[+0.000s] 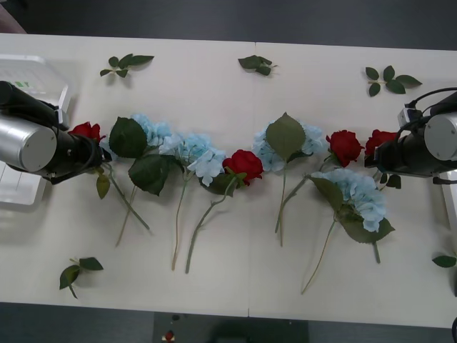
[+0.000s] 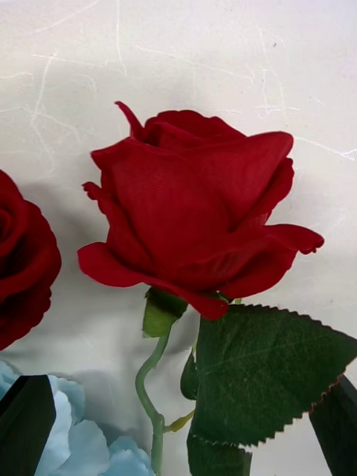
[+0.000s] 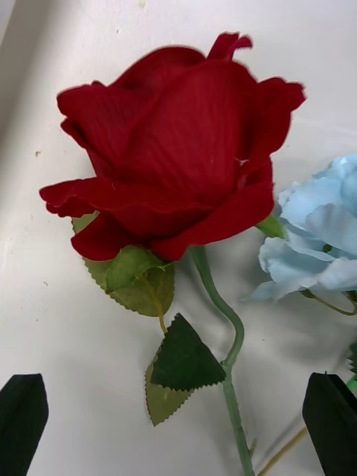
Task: Put the red flowers into the right box and the blue flowers into the left box
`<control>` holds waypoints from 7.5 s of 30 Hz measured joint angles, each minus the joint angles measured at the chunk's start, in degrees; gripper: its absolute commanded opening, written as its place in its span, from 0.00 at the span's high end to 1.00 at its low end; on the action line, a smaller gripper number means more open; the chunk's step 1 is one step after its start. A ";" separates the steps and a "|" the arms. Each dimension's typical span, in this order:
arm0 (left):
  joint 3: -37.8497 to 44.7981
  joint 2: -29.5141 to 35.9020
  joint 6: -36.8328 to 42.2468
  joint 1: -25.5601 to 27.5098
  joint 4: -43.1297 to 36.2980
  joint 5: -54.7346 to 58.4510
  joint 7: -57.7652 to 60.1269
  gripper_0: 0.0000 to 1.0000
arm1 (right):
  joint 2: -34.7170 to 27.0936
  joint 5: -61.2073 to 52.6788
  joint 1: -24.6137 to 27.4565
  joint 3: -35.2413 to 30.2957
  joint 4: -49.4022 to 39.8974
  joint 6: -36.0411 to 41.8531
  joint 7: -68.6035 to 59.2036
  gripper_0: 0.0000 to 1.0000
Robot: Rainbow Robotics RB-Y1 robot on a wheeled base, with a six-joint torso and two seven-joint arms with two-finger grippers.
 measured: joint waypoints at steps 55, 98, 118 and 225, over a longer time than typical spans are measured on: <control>-12.25 0.00 -10.49 -7.13 14.92 0.64 0.00 0.66 | 3.26 3.50 0.01 4.83 8.03 -7.87 0.00 1.00; 3.77 6.34 -16.19 -7.14 -16.89 21.27 6.52 1.00 | -16.09 2.53 -0.18 -20.14 1.85 5.71 4.04 1.00; -9.65 -6.91 -25.67 -17.44 -26.55 -2.02 32.97 1.00 | -16.09 0.68 -5.83 -16.65 35.43 -20.70 22.39 1.00; -21.11 -24.61 -29.46 -24.82 -24.34 -19.37 46.30 1.00 | 5.66 -73.91 -16.30 -23.29 15.37 31.97 32.98 1.00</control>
